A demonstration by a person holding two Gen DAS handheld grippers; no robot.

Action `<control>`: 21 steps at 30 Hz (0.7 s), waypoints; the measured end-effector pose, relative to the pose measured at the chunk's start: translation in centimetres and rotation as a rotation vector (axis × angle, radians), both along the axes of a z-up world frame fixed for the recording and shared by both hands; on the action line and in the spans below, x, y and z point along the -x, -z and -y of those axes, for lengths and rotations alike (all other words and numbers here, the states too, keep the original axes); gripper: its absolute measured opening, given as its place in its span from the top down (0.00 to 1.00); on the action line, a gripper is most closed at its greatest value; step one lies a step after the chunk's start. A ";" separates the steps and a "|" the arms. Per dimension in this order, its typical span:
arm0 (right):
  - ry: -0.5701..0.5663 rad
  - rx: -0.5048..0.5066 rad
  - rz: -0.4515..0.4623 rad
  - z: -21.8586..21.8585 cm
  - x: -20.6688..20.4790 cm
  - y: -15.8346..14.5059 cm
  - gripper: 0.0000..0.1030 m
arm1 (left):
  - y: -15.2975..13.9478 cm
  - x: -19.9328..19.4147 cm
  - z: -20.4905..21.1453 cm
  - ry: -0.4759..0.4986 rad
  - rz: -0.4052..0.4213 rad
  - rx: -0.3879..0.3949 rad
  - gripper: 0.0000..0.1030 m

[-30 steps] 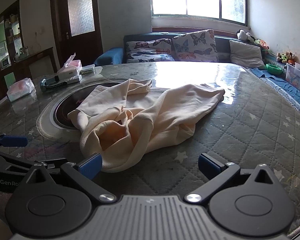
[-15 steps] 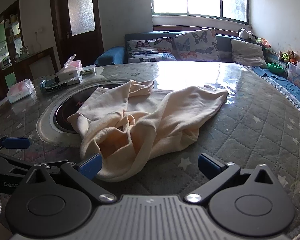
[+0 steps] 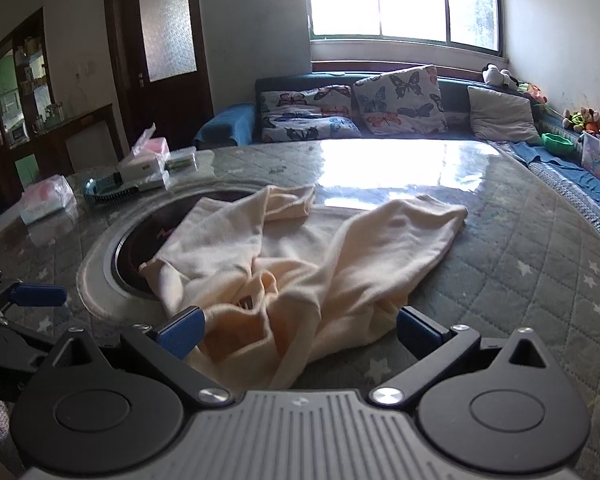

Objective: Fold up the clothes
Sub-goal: 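Grasp the sweatshirt shoulders with the left gripper while the right gripper grasps the other shoulder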

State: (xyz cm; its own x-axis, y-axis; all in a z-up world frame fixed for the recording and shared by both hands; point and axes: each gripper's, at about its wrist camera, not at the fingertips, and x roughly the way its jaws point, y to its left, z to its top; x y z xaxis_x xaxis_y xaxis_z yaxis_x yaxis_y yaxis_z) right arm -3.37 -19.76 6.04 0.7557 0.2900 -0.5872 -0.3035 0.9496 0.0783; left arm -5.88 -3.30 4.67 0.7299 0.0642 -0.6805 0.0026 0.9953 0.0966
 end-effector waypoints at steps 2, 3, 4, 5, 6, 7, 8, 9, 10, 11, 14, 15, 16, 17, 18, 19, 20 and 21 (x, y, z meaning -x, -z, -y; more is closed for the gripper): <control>-0.007 -0.008 0.006 0.1 -0.4 -0.3 0.00 | -0.2 -0.2 -0.3 0.005 0.002 -0.008 0.00; -0.008 -0.010 0.010 0.1 -0.5 -0.5 0.00 | -0.4 -0.4 -0.5 0.000 0.003 -0.007 0.00; -0.010 -0.011 0.013 0.2 -0.8 -0.6 0.00 | -0.6 -0.6 -0.8 -0.005 0.003 -0.003 0.00; -0.010 -0.013 0.015 0.3 -1.1 -0.7 0.01 | -0.8 -0.8 -1.1 -0.010 0.003 0.002 0.00; -0.011 -0.014 0.015 0.4 -1.4 -0.8 0.01 | -1.0 -1.1 -1.3 -0.013 0.004 0.006 0.00; -0.012 -0.016 0.013 0.4 -1.8 -0.8 0.01 | -1.3 -1.4 -1.6 -0.017 0.007 0.010 0.00; -0.013 -0.018 0.012 0.5 -2.2 -0.9 0.02 | -1.5 -1.7 -1.7 -0.019 0.009 0.011 0.00; -0.013 -0.020 0.009 0.6 -2.7 -0.9 0.04 | -1.7 -2.1 -1.8 -0.018 0.012 0.010 0.00; -0.014 -0.023 0.003 0.7 -3.2 -0.9 0.05 | -1.9 -2.6 -1.8 -0.016 0.015 0.009 0.00; -0.015 -0.025 -0.003 0.7 -3.7 -0.9 0.06 | -2.0 -3.0 -1.8 -0.015 0.015 0.007 0.00; -0.011 -0.017 -0.013 0.9 -5.1 -0.9 0.08 | -2.1 -4.6 -1.5 -0.004 0.015 0.005 0.00; -0.009 -0.014 -0.016 0.9 -5.5 -0.9 0.09 | -2.1 -5.1 -1.4 0.001 0.015 0.005 0.00; -0.009 -0.013 -0.021 1.0 -5.9 -0.9 0.11 | -2.0 -5.6 -1.2 0.005 0.013 0.007 0.00; -0.010 -0.010 -0.025 0.9 -6.3 -0.9 0.11 | -1.9 -6.2 -1.1 0.007 0.010 0.009 0.00; -0.013 -0.004 -0.030 0.9 -6.9 -0.9 0.12 | -1.9 -6.8 -0.9 0.009 0.007 0.011 0.01; -0.013 0.000 -0.035 0.9 -7.4 -0.9 0.13 | -1.9 -7.3 -0.8 0.013 0.005 0.012 0.01; -0.011 0.006 -0.038 0.9 -7.8 -0.9 0.15 | -1.9 -7.9 -0.6 0.016 0.004 0.013 0.01; -0.009 0.016 -0.043 0.8 -8.4 -0.8 0.17 | -1.9 -8.4 -0.4 0.019 0.006 0.010 0.05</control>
